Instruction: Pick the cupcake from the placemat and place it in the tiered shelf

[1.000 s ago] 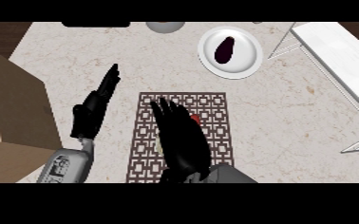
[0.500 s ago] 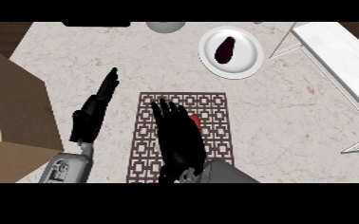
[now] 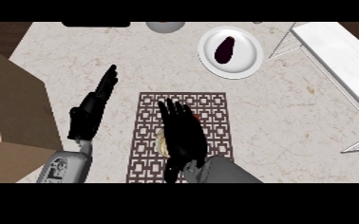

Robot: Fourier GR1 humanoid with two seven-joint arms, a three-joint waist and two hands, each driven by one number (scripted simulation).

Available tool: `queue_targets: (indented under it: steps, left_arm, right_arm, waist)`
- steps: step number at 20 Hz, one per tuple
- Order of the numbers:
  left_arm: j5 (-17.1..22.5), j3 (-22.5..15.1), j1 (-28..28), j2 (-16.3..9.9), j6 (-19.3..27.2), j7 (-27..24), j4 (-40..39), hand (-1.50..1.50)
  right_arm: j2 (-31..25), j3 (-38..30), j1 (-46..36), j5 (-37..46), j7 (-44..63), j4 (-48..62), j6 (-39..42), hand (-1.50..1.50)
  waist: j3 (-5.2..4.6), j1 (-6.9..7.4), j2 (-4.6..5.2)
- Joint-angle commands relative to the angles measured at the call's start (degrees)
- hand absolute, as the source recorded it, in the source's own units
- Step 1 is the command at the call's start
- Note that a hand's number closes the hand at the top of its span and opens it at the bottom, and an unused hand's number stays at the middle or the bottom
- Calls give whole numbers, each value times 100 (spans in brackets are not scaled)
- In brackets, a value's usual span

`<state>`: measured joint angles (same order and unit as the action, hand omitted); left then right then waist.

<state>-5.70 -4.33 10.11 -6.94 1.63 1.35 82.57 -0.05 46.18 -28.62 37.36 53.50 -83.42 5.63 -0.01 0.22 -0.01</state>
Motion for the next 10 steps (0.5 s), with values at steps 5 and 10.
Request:
queue_targets:
  steps: [5, 10]
  left_arm:
    - [-97, -66, -97, 192, -31, 249, 309, 0]
    - [-273, -138, -326, 246, 15, 364, 599, 0]
  right_arm:
    - [5, -284, -3, -15, -677, 604, -23, -150]
    - [5, -103, 235, 63, -620, 554, -222, -150]
  waist:
    - [1, 5, 1]
    - [1, 7, -2]
